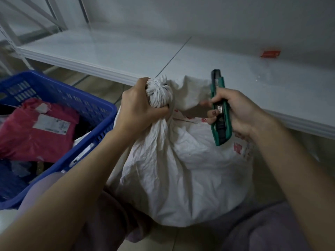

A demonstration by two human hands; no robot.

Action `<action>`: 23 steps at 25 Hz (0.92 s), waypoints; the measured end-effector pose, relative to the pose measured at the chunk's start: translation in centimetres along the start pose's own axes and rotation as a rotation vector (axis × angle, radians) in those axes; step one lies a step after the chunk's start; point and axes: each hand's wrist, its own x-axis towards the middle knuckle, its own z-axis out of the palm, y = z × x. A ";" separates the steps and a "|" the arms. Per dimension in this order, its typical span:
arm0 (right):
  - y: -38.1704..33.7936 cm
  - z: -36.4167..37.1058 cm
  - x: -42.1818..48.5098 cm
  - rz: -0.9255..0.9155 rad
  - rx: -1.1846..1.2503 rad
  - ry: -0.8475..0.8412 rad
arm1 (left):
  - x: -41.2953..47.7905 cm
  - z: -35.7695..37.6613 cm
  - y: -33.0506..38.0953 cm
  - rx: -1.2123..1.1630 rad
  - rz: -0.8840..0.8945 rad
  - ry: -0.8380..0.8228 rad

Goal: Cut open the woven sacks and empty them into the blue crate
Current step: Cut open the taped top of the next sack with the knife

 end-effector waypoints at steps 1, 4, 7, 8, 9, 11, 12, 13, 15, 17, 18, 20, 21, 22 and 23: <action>0.0 -0.8 -0.2 -0.001 0.005 0.042 | 0.2 0.2 0.0 0.032 0.037 -0.021; 0.9 -2.0 -0.7 0.089 -0.003 0.082 | 1.0 1.1 0.2 0.114 0.125 -0.121; 1.9 -2.8 -1.2 0.193 0.026 0.011 | 1.2 2.3 0.8 0.137 0.176 -0.167; 2.0 -3.0 -1.3 0.175 0.024 0.032 | 1.2 2.8 1.2 0.149 0.193 -0.187; 2.0 -3.3 -1.4 0.133 0.027 0.058 | 1.1 3.3 1.7 0.159 0.206 -0.213; 1.9 -3.5 -1.8 0.025 0.087 0.045 | 1.2 4.2 2.4 0.172 0.207 -0.251; 1.8 -3.5 -2.0 -0.007 0.114 0.011 | 1.4 4.6 2.7 0.175 0.192 -0.252; 1.7 -3.4 -2.4 -0.019 0.094 -0.012 | 1.5 4.8 3.0 0.175 0.176 -0.246; 1.5 -3.3 -2.9 -0.020 -0.026 0.014 | 1.7 5.2 3.5 0.167 0.151 -0.237; 1.6 -3.4 -3.1 -0.005 -0.070 0.064 | 1.8 5.5 3.9 0.160 0.146 -0.238; 1.5 -3.5 -3.2 0.010 -0.056 0.064 | 1.8 5.7 4.0 0.156 0.144 -0.238; 1.7 -3.9 -3.5 0.016 0.028 -0.020 | 1.9 5.7 3.6 0.154 0.134 -0.234; 1.9 -4.1 -3.6 0.002 0.058 -0.058 | 2.0 5.7 3.3 0.153 0.133 -0.234; 2.1 -4.3 -3.7 -0.024 0.068 -0.072 | 2.1 5.7 2.9 0.150 0.129 -0.237; 2.4 -4.4 -3.8 -0.060 0.060 -0.067 | 2.2 5.7 2.6 0.146 0.123 -0.243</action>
